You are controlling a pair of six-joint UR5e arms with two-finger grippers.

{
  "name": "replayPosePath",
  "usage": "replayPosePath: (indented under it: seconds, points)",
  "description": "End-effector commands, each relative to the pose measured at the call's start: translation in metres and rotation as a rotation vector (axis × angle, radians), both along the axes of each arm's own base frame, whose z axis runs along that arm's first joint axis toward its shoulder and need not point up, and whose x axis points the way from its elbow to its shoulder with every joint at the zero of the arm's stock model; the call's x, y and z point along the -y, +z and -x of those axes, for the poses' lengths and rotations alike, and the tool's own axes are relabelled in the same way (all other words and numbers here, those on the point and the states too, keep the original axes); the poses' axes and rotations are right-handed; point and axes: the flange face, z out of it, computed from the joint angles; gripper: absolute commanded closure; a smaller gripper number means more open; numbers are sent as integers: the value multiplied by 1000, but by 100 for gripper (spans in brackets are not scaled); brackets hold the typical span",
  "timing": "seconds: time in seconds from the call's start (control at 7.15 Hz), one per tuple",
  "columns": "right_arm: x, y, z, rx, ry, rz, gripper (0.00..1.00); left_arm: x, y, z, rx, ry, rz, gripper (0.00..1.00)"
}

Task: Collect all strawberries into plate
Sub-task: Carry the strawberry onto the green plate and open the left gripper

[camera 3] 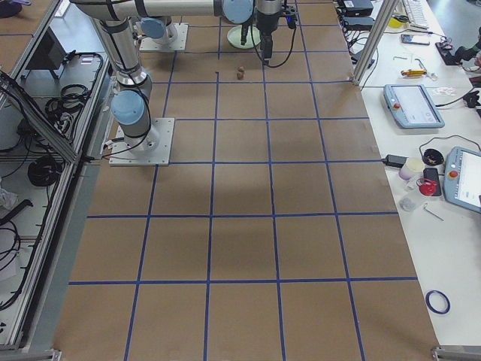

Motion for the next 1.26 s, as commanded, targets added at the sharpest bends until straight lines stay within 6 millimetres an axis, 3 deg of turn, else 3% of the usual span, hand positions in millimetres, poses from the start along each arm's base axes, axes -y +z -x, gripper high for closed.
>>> replayPosePath:
  seconds: [0.0, 0.14, 0.28, 0.42, 0.7, 0.84, 0.98, 1.12]
  points:
    - [0, 0, 0, 0, -1, -1, 0, 1, -4, -19, -13, 1, -17, 42]
    - [-1, 0, 0, 0, -1, 1, 0, 3, -2, -18, -14, 4, -9, 0]
    - [-1, 0, 0, 0, -1, 1, 0, 5, 3, -9, -13, -4, 9, 0]
    - [-1, 0, 0, 2, -1, 1, 0, 6, 8, 19, -25, 72, 39, 0]
    - [-1, 0, 0, 0, -1, -1, 0, 6, 27, 111, -9, 322, 110, 0]
    - [-1, -1, 0, 0, -1, -2, 0, -5, 26, 142, 0, 464, 124, 0]
    - [-1, -1, 0, 0, -1, -4, 0, -14, 25, 163, -27, 590, 118, 0]
    - [-1, -1, 0, 0, 1, -4, 0, -16, 21, 171, -52, 802, 95, 0]
